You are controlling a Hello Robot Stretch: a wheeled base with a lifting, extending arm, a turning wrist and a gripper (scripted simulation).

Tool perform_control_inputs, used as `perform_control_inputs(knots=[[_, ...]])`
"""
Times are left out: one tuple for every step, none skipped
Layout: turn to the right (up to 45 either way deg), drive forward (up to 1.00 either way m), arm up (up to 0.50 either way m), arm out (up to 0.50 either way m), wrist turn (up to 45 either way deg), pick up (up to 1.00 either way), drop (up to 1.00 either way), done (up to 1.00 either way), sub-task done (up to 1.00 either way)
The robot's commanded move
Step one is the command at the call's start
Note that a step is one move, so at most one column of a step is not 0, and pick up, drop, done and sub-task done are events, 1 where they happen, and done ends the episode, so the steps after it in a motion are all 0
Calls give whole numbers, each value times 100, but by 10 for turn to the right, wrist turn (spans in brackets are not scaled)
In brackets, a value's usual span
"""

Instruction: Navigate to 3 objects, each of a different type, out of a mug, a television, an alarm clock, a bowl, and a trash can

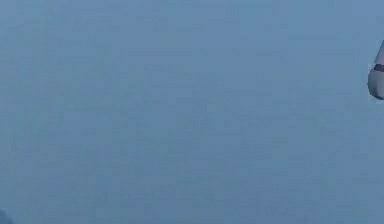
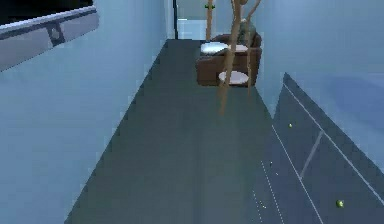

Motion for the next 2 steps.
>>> perform_control_inputs(knots=[[-450, 0, 0, 0, 0, 0, 0, 0, 0], [-90, 0, 0, 0, 0, 0, 0, 0, 0]])
